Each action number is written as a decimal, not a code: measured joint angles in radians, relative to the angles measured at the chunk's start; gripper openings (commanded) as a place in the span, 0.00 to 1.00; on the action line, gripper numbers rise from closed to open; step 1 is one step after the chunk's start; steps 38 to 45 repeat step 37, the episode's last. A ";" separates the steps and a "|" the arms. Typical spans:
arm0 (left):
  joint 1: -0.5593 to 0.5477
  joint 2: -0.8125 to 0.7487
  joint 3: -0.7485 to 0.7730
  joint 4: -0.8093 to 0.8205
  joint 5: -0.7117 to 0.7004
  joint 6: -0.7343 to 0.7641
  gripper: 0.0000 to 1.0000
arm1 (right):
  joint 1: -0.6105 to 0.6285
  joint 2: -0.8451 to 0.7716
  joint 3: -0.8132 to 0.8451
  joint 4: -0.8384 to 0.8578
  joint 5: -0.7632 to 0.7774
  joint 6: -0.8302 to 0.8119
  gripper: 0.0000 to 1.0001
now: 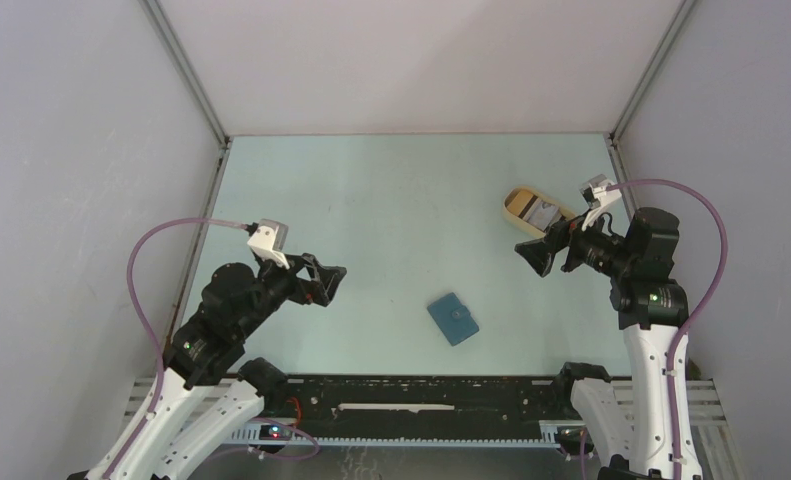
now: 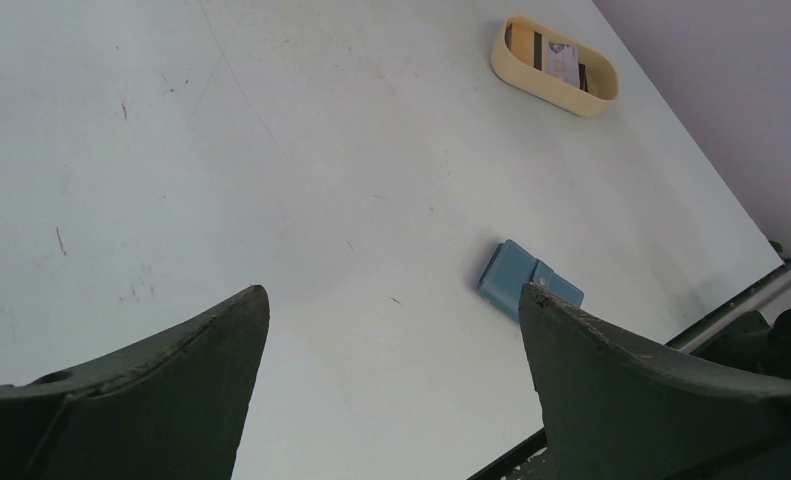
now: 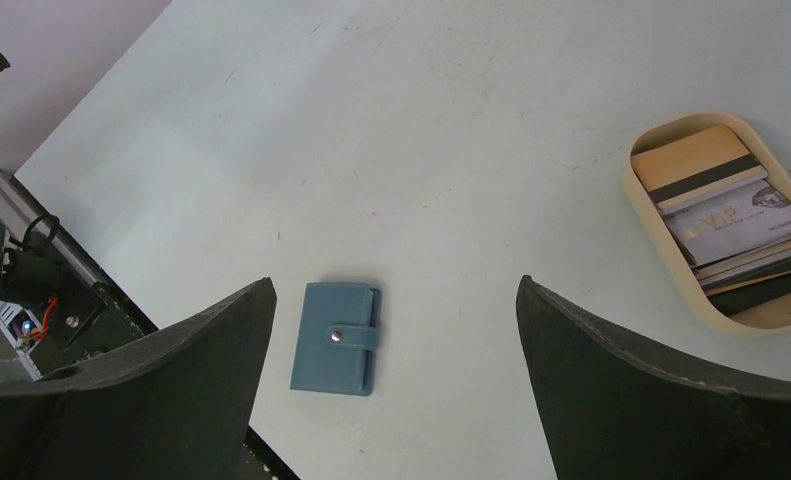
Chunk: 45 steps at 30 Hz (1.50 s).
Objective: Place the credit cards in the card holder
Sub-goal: Reset both arms
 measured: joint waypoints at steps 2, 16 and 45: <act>0.000 0.000 0.000 0.000 0.000 0.000 1.00 | 0.000 0.000 0.000 0.000 0.000 0.000 1.00; 0.000 0.000 -0.002 0.001 0.000 0.000 1.00 | 0.000 0.000 0.000 0.000 0.007 0.000 1.00; 0.000 0.012 -0.007 0.004 0.027 0.000 1.00 | -0.001 -0.004 0.000 0.001 0.034 0.011 1.00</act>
